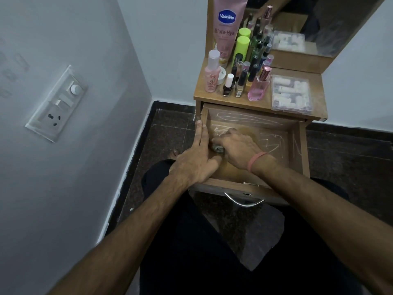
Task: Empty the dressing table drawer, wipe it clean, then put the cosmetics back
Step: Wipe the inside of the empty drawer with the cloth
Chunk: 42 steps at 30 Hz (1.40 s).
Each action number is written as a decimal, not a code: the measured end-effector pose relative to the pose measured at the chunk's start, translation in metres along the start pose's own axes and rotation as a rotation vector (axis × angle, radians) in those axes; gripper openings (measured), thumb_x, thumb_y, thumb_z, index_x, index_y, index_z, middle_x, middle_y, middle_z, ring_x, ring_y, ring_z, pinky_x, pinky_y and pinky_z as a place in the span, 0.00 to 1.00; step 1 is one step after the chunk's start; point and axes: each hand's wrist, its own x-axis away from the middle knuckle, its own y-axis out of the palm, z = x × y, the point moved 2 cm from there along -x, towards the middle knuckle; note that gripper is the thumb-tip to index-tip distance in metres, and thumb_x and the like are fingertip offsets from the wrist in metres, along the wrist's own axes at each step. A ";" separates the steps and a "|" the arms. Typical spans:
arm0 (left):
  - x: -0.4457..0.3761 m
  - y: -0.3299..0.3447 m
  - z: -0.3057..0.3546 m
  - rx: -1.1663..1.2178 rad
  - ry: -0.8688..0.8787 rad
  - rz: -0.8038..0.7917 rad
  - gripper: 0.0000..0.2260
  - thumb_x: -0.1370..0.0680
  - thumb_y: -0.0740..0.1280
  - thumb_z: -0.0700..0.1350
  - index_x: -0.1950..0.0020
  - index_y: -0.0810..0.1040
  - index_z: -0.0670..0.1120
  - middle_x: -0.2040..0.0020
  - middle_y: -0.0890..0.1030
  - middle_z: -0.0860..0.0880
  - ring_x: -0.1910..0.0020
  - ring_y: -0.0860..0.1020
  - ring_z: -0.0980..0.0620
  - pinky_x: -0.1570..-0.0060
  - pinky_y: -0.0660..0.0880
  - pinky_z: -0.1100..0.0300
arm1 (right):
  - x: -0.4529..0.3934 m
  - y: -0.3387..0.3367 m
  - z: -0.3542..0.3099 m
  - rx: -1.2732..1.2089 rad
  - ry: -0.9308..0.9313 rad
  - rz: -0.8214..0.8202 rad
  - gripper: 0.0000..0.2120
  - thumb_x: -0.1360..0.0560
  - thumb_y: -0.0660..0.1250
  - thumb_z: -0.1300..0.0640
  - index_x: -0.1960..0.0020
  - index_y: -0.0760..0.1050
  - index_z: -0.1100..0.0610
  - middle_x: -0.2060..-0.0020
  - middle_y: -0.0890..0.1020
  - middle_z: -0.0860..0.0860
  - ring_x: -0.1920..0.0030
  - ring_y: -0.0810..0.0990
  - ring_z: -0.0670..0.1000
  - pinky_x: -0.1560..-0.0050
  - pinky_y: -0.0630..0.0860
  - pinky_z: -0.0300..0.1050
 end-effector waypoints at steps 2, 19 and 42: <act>0.000 0.000 0.001 0.003 -0.015 -0.006 0.47 0.15 0.64 0.59 0.12 0.31 0.51 0.15 0.24 0.59 0.27 0.77 0.42 0.33 0.71 0.41 | 0.004 0.000 0.008 0.016 0.026 0.016 0.24 0.17 0.65 0.61 0.23 0.73 0.47 0.30 0.81 0.51 0.34 0.75 0.55 0.40 0.79 0.57; 0.001 0.002 0.001 -0.042 -0.027 -0.001 0.52 0.19 0.68 0.61 0.11 0.31 0.51 0.15 0.24 0.58 0.47 0.80 0.49 0.56 0.70 0.56 | -0.034 0.002 -0.012 -0.093 0.358 0.117 0.21 0.21 0.75 0.56 0.30 0.75 0.51 0.43 0.84 0.55 0.40 0.82 0.58 0.41 0.81 0.55; 0.007 -0.003 0.005 -0.064 -0.034 0.005 0.51 0.18 0.68 0.61 0.11 0.31 0.52 0.16 0.23 0.59 0.36 0.81 0.41 0.42 0.70 0.52 | -0.019 -0.011 0.012 0.060 0.522 0.124 0.06 0.20 0.71 0.55 0.43 0.82 0.52 0.52 0.86 0.55 0.49 0.86 0.61 0.48 0.81 0.55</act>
